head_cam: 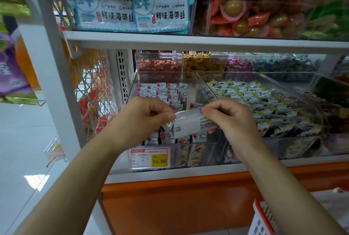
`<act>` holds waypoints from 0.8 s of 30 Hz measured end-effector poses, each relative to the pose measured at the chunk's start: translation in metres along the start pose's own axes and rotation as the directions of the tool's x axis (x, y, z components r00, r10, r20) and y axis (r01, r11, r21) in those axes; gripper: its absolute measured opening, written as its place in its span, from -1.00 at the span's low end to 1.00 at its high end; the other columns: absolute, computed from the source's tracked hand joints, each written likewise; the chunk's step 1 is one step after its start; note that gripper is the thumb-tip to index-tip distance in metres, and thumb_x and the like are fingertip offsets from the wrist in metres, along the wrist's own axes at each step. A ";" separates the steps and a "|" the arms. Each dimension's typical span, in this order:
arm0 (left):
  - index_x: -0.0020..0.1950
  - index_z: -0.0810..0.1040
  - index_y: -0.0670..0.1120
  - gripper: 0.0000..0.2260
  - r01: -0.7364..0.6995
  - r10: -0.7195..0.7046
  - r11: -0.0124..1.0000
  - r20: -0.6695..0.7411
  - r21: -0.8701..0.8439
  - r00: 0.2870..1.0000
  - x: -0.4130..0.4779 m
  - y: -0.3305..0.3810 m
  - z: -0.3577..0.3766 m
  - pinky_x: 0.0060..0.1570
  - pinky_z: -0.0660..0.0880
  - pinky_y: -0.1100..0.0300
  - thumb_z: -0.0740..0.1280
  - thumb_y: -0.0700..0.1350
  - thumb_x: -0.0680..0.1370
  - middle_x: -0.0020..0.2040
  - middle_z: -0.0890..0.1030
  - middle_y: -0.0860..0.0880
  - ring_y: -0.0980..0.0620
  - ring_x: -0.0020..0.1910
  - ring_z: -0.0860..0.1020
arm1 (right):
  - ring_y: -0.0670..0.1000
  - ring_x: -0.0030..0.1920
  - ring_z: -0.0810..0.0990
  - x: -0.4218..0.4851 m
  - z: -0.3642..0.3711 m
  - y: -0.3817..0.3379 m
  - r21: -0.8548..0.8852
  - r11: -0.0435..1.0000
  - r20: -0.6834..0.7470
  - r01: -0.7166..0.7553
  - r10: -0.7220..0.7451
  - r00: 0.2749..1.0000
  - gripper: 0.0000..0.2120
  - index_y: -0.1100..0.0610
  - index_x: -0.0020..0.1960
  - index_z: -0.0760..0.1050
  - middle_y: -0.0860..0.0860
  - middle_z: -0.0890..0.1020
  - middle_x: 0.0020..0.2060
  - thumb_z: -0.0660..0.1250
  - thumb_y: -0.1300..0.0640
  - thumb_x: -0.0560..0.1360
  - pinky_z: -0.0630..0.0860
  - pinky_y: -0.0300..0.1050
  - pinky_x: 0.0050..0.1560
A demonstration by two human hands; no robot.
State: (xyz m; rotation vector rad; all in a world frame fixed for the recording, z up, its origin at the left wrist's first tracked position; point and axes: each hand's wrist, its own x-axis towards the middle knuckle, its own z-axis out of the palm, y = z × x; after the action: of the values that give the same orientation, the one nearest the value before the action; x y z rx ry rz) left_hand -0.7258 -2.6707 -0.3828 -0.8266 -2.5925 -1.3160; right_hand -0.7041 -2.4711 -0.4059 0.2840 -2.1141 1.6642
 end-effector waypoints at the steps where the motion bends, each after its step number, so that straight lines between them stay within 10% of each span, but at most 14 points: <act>1: -0.19 0.62 0.10 -0.87 0.006 -0.006 1.000 -0.002 -0.003 1.000 0.000 0.000 -0.001 -0.20 0.54 0.36 0.33 -0.09 0.51 -0.19 0.66 0.11 0.15 -0.20 0.61 | -0.18 -0.34 0.57 0.000 0.000 0.000 0.020 1.000 0.009 -0.018 0.017 1.000 -0.76 -0.02 -0.35 0.61 -0.13 0.62 -0.39 0.38 0.23 0.44 0.50 -0.29 -0.40; 10: 0.01 0.55 0.12 -0.72 0.106 -0.099 0.979 0.049 -0.175 0.994 0.001 0.003 0.009 -0.25 0.54 0.37 0.31 0.18 0.36 -0.08 0.60 0.10 0.19 -0.18 0.60 | -0.05 -0.31 0.62 -0.001 0.006 0.001 0.070 0.998 -0.057 0.009 -0.005 0.998 -0.76 -0.02 -0.33 0.64 0.00 0.63 -0.35 0.38 0.23 0.46 0.57 -0.20 -0.40; 15: 0.04 0.57 0.07 -0.85 0.089 -0.089 0.972 0.009 -0.218 0.996 0.001 0.003 0.007 -0.41 0.47 0.41 0.35 -0.09 0.48 -0.17 0.64 0.03 0.22 -0.31 0.60 | 0.04 -0.29 0.67 0.005 -0.003 -0.002 0.203 0.967 0.145 -0.155 0.127 0.981 -0.80 0.12 -0.32 0.65 0.05 0.68 -0.34 0.35 0.21 0.46 0.60 -0.15 -0.39; 24: 0.11 0.57 -0.02 -0.75 0.124 -0.099 0.936 0.092 -0.329 0.991 0.000 0.000 0.004 -0.13 0.57 0.32 0.34 -0.10 0.44 -0.03 0.65 -0.03 0.09 -0.12 0.64 | 0.03 -0.32 0.69 0.008 -0.017 -0.003 0.326 0.844 0.347 -0.426 0.312 0.884 -0.87 0.16 -0.33 0.67 0.08 0.69 -0.34 0.35 0.17 0.28 0.58 -0.20 -0.47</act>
State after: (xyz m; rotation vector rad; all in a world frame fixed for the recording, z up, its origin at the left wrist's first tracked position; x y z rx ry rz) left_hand -0.7255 -2.6679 -0.3853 -0.7960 -2.5410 -1.8287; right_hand -0.7064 -2.4545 -0.3965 0.2508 -2.1109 2.4206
